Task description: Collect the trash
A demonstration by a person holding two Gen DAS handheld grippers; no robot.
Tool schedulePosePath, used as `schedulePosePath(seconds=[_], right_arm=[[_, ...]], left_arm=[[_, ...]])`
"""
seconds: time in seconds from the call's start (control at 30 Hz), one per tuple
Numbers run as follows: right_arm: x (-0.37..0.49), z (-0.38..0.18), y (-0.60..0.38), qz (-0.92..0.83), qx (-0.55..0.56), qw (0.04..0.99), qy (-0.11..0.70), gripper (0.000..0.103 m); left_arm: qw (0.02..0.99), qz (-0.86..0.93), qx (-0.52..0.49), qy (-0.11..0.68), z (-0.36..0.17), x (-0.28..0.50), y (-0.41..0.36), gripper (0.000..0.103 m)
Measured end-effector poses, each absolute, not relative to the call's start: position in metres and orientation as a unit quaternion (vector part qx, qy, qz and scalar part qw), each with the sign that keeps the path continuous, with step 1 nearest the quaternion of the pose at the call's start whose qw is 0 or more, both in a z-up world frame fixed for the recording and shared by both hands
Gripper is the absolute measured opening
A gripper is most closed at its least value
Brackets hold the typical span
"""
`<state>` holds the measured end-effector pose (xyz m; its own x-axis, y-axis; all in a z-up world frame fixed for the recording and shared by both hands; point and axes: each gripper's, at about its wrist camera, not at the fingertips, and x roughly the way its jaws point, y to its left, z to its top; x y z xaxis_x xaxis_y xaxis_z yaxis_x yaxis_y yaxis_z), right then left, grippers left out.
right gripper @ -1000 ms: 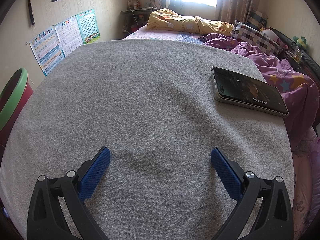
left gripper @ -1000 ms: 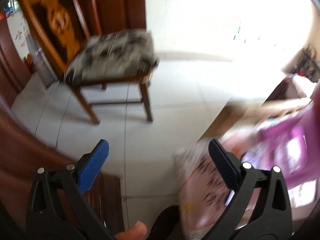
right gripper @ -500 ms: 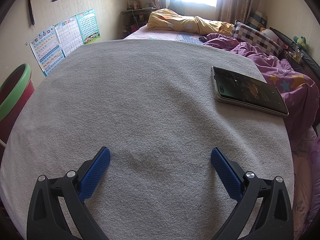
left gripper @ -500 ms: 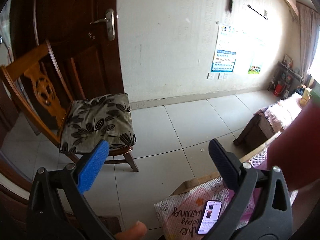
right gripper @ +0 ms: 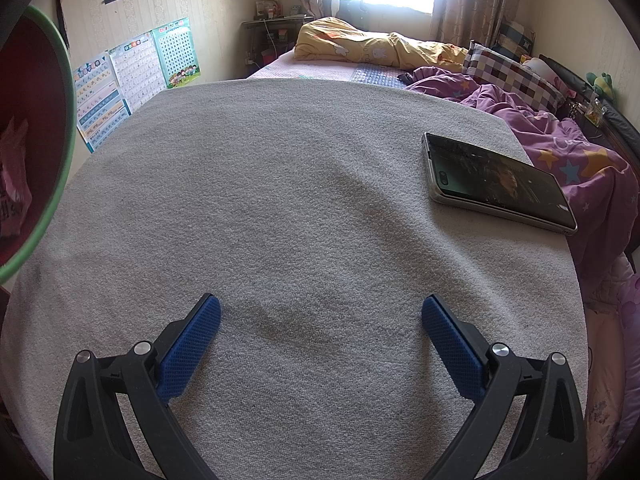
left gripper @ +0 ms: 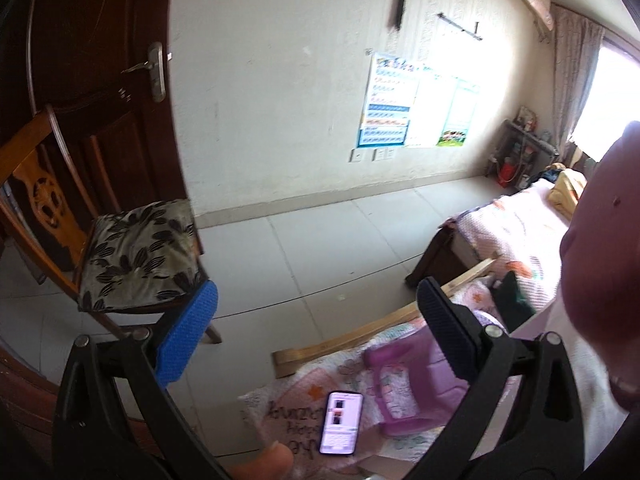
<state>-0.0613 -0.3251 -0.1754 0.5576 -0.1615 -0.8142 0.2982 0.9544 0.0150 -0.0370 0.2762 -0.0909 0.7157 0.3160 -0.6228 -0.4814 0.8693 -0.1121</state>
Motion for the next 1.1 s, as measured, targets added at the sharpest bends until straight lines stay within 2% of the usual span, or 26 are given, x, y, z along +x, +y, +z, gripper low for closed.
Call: schedulePosePath(seconds=[0.23,0.57,1.1], right_arm=[[-0.062,-0.176,-0.325,-0.131,0.076,0.879,0.452,0.097],[-0.061,-0.174,-0.326,-0.13,0.08,0.879,0.452,0.098],[-0.062,-0.173,-0.327,-0.131,0.077,0.879,0.452,0.097]], left_arm=[[0.936,0.191,-0.117,0.272,-0.06,-0.042,0.214,0.098],[0.942,0.175,-0.112,0.265,-0.049,-0.045,0.168,0.098],[0.943,0.106,-0.125,0.288,-0.07,0.004,0.171,0.098]])
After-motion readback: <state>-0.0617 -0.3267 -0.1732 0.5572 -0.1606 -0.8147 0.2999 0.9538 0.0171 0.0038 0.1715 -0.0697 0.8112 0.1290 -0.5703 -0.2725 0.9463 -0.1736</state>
